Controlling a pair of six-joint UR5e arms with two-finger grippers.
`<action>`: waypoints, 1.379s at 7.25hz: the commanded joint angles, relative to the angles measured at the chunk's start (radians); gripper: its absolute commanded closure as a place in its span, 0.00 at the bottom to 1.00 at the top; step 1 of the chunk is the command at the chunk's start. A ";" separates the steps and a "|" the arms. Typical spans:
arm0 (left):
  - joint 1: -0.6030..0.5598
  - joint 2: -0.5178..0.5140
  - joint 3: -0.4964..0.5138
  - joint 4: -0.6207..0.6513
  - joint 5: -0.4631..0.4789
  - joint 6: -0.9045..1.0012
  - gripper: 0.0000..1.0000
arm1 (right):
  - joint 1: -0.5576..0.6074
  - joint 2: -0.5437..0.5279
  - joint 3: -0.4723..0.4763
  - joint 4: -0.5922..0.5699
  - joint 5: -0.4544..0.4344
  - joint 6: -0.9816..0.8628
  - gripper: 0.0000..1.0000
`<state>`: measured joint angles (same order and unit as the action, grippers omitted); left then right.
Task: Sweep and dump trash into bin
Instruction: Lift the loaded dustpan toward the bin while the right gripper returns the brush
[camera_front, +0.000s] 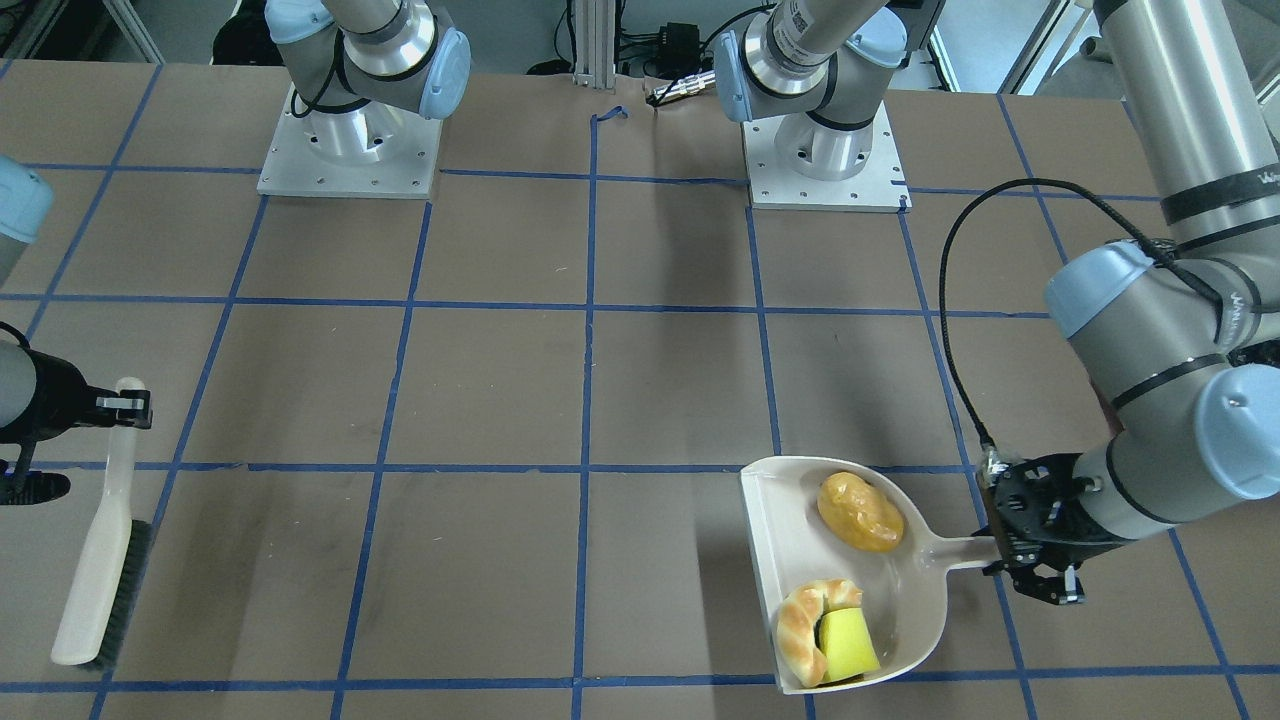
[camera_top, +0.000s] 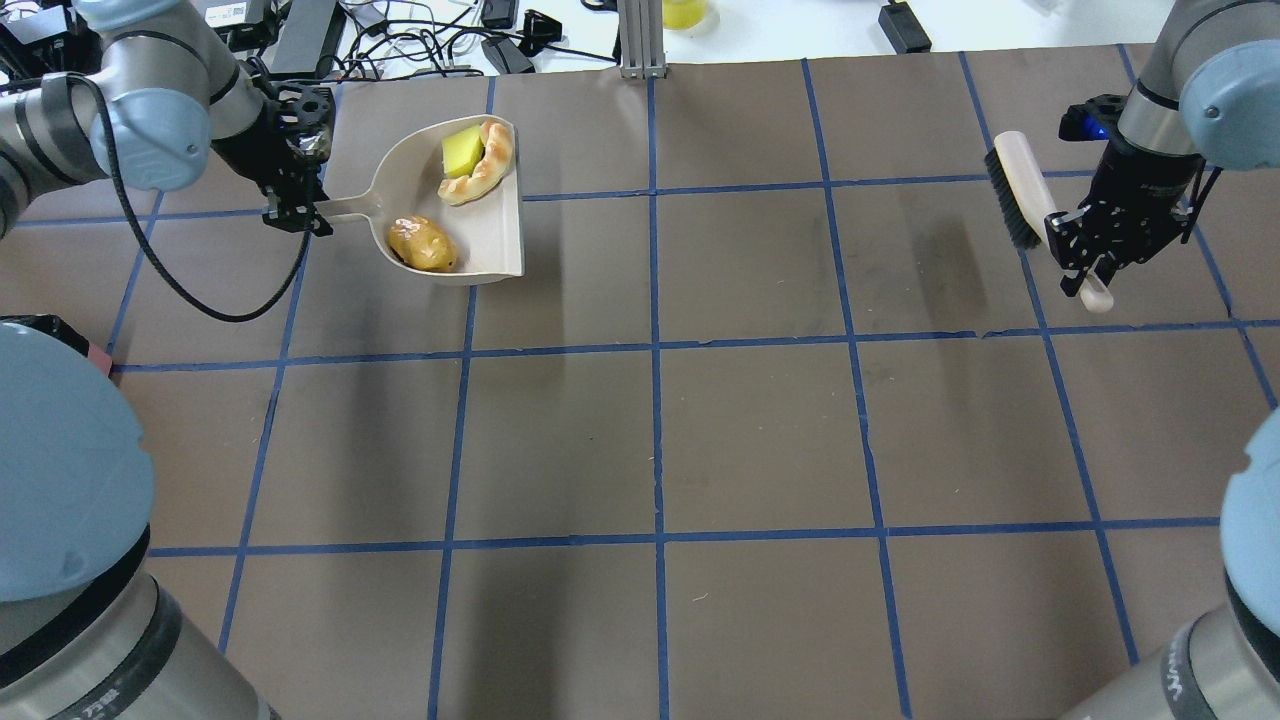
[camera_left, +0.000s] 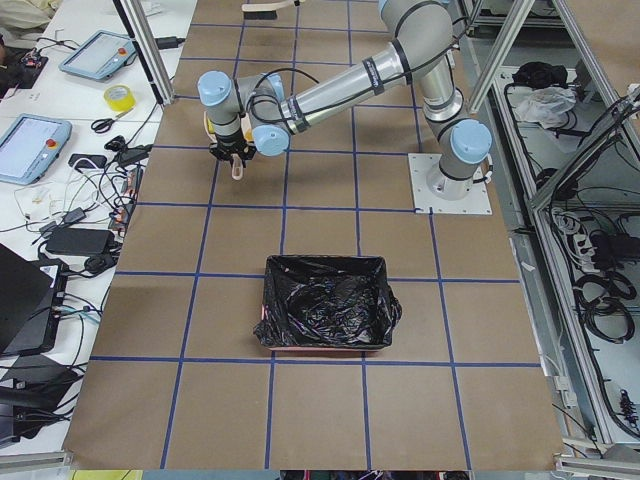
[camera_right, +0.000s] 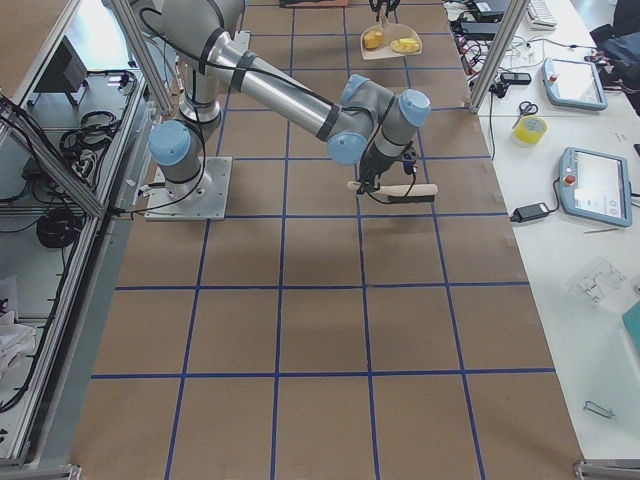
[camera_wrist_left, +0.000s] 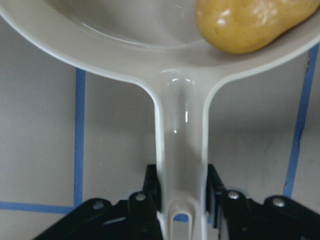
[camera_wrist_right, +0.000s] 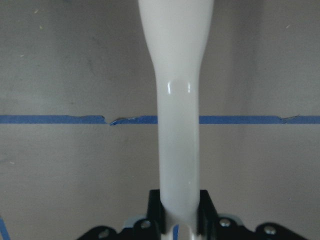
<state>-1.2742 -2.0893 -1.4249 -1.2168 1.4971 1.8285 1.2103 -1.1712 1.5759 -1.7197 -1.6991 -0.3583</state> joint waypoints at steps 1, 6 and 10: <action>0.109 0.035 0.007 -0.062 -0.003 0.231 0.96 | -0.003 0.022 0.004 -0.015 0.001 0.004 1.00; 0.461 0.005 0.274 -0.425 -0.011 0.665 0.98 | -0.005 0.050 0.009 -0.009 0.000 0.005 1.00; 0.636 -0.083 0.460 -0.365 0.072 1.062 0.98 | -0.032 0.051 0.041 -0.021 0.004 0.008 0.95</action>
<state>-0.6992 -2.1377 -1.0106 -1.6297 1.5577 2.7731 1.1802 -1.1215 1.6132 -1.7390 -1.6952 -0.3551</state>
